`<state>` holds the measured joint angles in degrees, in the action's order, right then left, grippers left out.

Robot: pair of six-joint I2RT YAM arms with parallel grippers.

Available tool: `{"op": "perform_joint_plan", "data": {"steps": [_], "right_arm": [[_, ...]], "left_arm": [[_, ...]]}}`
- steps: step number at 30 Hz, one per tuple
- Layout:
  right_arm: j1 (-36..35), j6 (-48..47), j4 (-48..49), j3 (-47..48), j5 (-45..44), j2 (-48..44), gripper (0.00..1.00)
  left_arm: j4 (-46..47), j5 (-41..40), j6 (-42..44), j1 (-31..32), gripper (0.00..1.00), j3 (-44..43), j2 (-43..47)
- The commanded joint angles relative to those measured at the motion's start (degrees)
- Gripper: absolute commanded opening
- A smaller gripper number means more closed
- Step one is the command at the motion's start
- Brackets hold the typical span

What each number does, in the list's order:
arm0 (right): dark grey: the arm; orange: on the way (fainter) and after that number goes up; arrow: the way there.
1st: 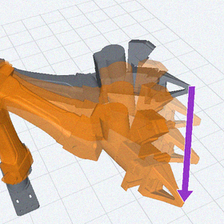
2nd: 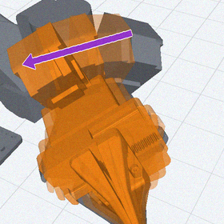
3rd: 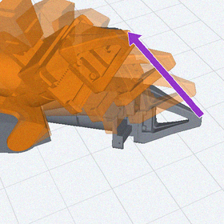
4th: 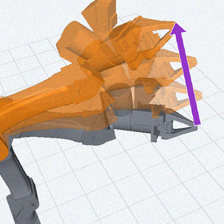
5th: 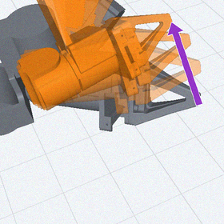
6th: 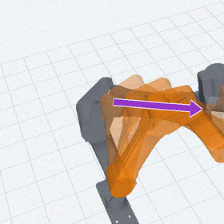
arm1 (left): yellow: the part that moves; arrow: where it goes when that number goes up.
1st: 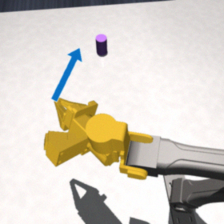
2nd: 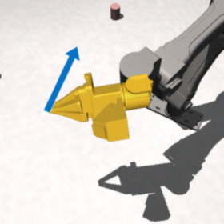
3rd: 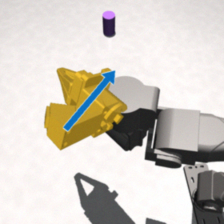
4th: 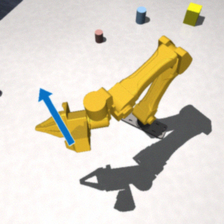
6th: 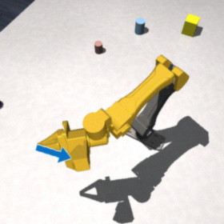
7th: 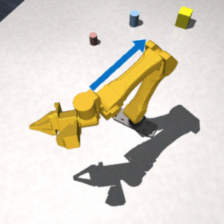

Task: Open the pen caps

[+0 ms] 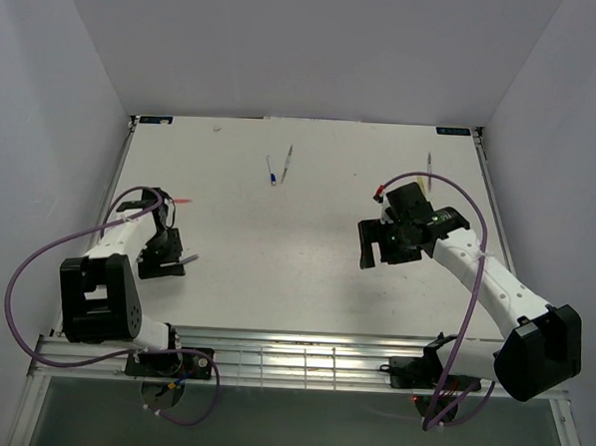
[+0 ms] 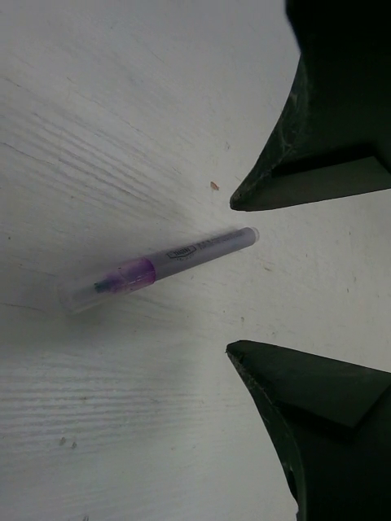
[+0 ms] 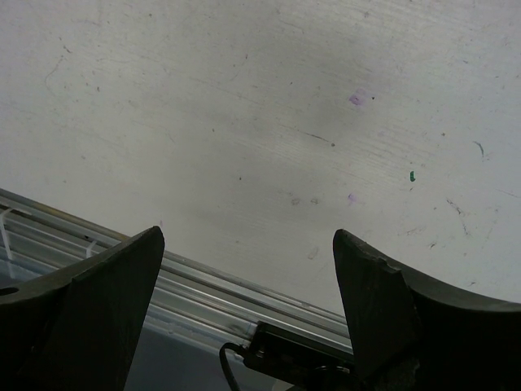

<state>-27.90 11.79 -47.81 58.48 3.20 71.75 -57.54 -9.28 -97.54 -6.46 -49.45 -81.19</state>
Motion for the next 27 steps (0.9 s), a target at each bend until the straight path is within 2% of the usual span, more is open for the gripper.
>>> {"op": "perform_joint_plan", "data": {"steps": [1,12,15,19,21,27], "right_arm": [[-0.31,-0.89,1.32,-0.21,-0.21,0.50,0.90],[-0.40,-1.16,1.41,-1.17,-1.09,1.20,0.90],[-0.31,-1.07,1.41,-1.26,-1.36,1.20,0.90],[-0.31,-0.98,1.32,-1.09,-1.45,1.20,0.90],[-0.31,-0.98,1.32,-1.09,-1.53,0.94,0.90],[-0.31,-0.72,0.36,-0.82,-1.88,0.68,0.90]], "left_arm": [[3.13,1.55,-5.38,-0.40,0.75,-0.73,-1.08],[6.56,1.98,-6.18,-1.01,0.74,1.64,-4.94],[6.56,1.72,-4.69,-1.19,0.61,1.29,-6.35],[6.47,1.37,-4.15,-1.19,0.50,2.51,-6.26],[6.74,1.28,-3.63,-1.19,0.39,3.48,-6.26],[7.97,3.12,0.50,-1.36,0.17,4.54,-6.00]]}}
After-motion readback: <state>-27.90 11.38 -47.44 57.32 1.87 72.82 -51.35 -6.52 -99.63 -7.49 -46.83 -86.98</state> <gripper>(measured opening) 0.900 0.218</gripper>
